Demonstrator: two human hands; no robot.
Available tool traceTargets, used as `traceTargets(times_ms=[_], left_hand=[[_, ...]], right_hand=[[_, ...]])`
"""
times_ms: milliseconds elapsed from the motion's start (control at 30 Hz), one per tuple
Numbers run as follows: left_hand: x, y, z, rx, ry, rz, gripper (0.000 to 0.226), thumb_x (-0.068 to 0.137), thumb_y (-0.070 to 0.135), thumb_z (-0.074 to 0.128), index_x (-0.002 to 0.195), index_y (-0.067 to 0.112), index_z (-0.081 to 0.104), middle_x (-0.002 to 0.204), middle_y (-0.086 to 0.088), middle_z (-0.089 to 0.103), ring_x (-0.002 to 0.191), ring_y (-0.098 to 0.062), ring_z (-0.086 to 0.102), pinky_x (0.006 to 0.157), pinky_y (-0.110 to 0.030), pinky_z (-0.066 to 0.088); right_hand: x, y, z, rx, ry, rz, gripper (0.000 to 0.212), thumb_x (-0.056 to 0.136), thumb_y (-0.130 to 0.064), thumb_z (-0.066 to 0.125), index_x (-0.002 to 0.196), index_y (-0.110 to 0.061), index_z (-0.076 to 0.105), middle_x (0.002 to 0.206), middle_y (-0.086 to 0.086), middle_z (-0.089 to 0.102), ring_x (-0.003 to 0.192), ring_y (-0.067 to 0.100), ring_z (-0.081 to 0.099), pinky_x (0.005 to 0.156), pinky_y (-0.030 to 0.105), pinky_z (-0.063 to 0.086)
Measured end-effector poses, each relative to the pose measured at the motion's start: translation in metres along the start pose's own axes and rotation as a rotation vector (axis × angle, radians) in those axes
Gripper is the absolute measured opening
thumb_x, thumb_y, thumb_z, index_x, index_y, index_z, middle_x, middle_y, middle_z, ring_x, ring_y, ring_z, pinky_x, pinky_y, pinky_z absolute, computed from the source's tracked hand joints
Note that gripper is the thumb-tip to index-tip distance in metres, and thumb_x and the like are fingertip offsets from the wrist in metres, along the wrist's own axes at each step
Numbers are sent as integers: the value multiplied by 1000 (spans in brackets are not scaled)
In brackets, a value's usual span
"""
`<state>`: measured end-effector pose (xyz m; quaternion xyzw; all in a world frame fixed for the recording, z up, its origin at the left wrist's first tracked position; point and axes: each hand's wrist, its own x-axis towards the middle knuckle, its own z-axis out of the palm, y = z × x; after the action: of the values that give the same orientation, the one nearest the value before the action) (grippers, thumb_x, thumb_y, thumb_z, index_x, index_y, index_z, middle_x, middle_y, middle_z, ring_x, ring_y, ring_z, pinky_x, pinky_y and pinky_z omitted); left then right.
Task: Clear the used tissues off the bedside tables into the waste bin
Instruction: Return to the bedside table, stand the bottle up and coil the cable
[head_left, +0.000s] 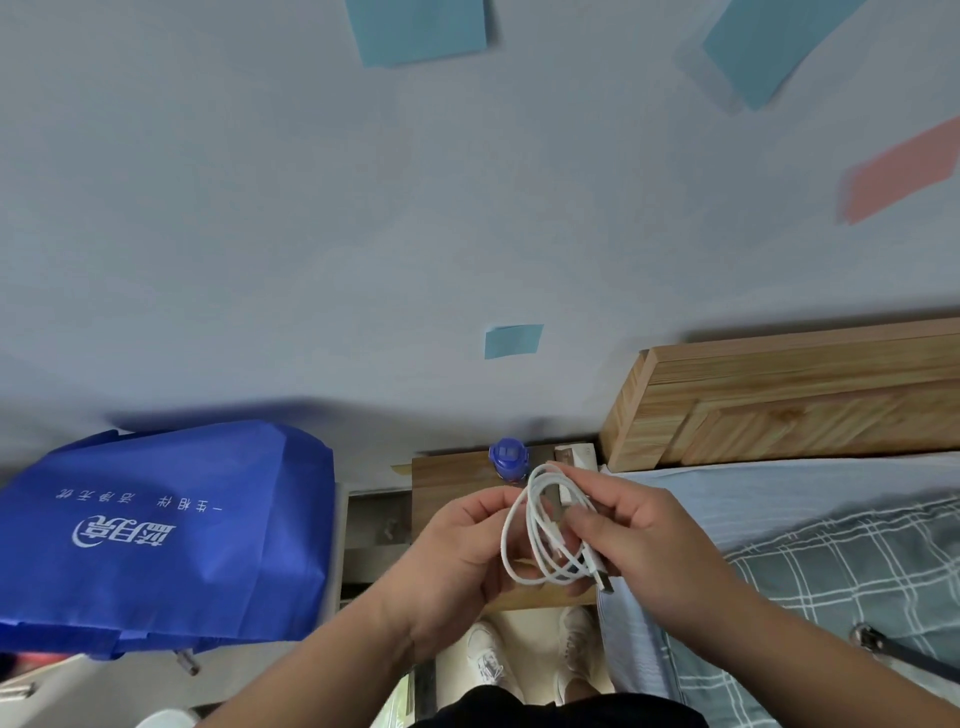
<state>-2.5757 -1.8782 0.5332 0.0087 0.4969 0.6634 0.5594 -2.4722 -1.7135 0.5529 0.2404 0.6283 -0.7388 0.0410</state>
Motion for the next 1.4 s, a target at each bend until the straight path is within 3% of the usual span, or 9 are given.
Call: traceTargets(times_ms=[67, 167, 367, 500, 733, 933, 1200, 1300, 1400], left_hand=[[2, -5, 8, 52, 41, 13, 43, 94, 35, 79, 116, -1, 76, 96, -19, 75, 81, -27, 70, 75, -36, 57], [3, -8, 10, 27, 5, -23, 37, 91, 36, 81, 112, 5, 78, 92, -11, 74, 78, -23, 67, 73, -31, 50], [3, -7, -10, -81, -90, -184, 59, 95, 54, 54, 122, 6, 77, 117, -12, 74, 98, -19, 66, 76, -32, 53], [0, -17, -20, 416, 118, -83, 46, 91, 66, 65, 108, 26, 81, 110, -4, 80, 90, -11, 74, 78, -26, 60], [17, -57, -51, 746, 388, -72, 9, 102, 34, 68, 110, 36, 72, 96, 6, 83, 83, -16, 80, 73, -38, 68], [70, -115, -114, 425, 517, -367, 14, 104, 26, 67, 113, 16, 72, 113, -12, 77, 73, -16, 78, 61, -31, 65], [230, -195, -229, 381, 732, -445, 27, 108, 22, 61, 132, 10, 61, 118, -12, 70, 88, -28, 73, 61, -37, 61], [289, -215, -257, 506, 727, -414, 29, 108, 17, 58, 134, 4, 61, 119, -21, 68, 94, -38, 70, 83, -56, 64], [323, -225, -271, 697, 702, -335, 22, 106, 22, 59, 123, 12, 68, 111, -17, 75, 99, -44, 74, 87, -53, 63]], right_hand=[[-4, 3, 6, -87, 63, -57, 34, 98, -36, 62, 111, -68, 69, 101, -8, 82, 92, 15, 78, 73, 19, 61], [-9, 14, 5, -135, 121, -44, 38, 88, -55, 60, 125, -62, 64, 84, 14, 77, 62, 21, 69, 59, 26, 56], [1, 35, -3, -377, 181, -104, 49, 105, -16, 56, 130, -58, 57, 52, -8, 57, 44, 4, 47, 50, 15, 40], [11, 42, -1, -481, 126, -64, 39, 103, -23, 57, 118, -58, 62, 82, -26, 71, 68, 0, 66, 63, 12, 46], [38, 100, 1, -79, -3, 355, 18, 97, -14, 67, 112, -23, 72, 85, 8, 80, 56, 16, 63, 51, 29, 52], [64, 171, -15, 18, 51, 636, 34, 92, -17, 73, 123, -23, 62, 97, 16, 79, 70, 26, 71, 66, 39, 59], [41, 287, -55, -112, 176, 817, 17, 97, -11, 69, 113, -17, 71, 83, 5, 81, 63, 24, 71, 51, 33, 49], [25, 320, -58, -150, 214, 882, 13, 95, -8, 70, 104, -15, 76, 76, 6, 81, 58, 23, 74, 56, 28, 51], [14, 332, -52, -266, 34, 781, 12, 93, 14, 64, 93, 8, 74, 59, 18, 74, 38, 17, 64, 42, 15, 46]])
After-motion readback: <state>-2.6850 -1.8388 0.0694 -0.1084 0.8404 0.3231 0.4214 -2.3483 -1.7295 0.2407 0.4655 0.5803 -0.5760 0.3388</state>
